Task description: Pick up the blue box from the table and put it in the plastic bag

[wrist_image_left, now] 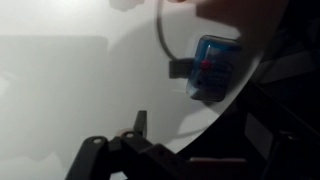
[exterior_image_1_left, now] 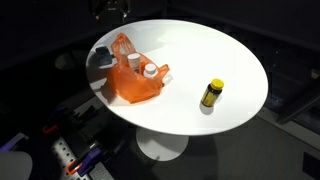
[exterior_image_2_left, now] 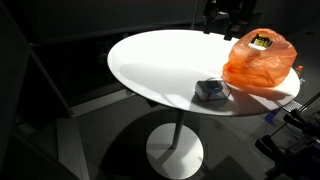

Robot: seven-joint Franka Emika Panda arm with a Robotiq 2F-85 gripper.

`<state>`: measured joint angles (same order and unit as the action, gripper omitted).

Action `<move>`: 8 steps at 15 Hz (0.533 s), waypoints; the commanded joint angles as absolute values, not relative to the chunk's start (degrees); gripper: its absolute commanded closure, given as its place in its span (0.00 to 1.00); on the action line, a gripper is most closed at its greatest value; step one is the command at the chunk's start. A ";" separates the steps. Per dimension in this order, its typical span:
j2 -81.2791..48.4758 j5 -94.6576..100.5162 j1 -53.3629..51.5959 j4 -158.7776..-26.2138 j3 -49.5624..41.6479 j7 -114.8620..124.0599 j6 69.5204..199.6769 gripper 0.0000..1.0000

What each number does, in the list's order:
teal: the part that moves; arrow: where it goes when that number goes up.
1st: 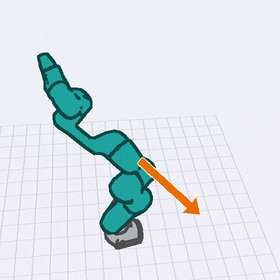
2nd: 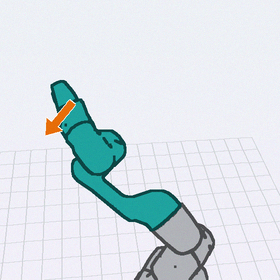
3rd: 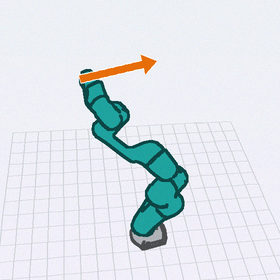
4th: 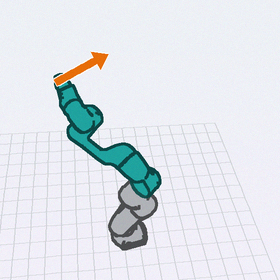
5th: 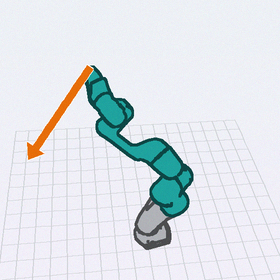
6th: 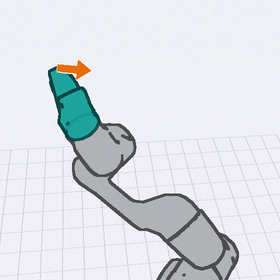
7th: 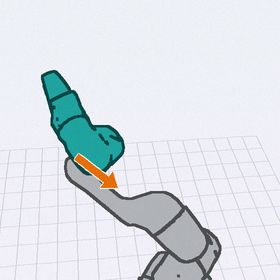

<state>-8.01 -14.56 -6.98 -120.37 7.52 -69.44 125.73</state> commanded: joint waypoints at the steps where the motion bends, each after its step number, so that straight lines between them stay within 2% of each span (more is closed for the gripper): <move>1: -11.07 -13.37 -7.30 -119.35 9.15 -66.26 124.19 0.00; 8: -15.80 -6.75 -9.39 -119.71 11.17 -59.49 124.75 0.00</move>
<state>-14.49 -10.16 -8.89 -120.36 10.44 -63.07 125.42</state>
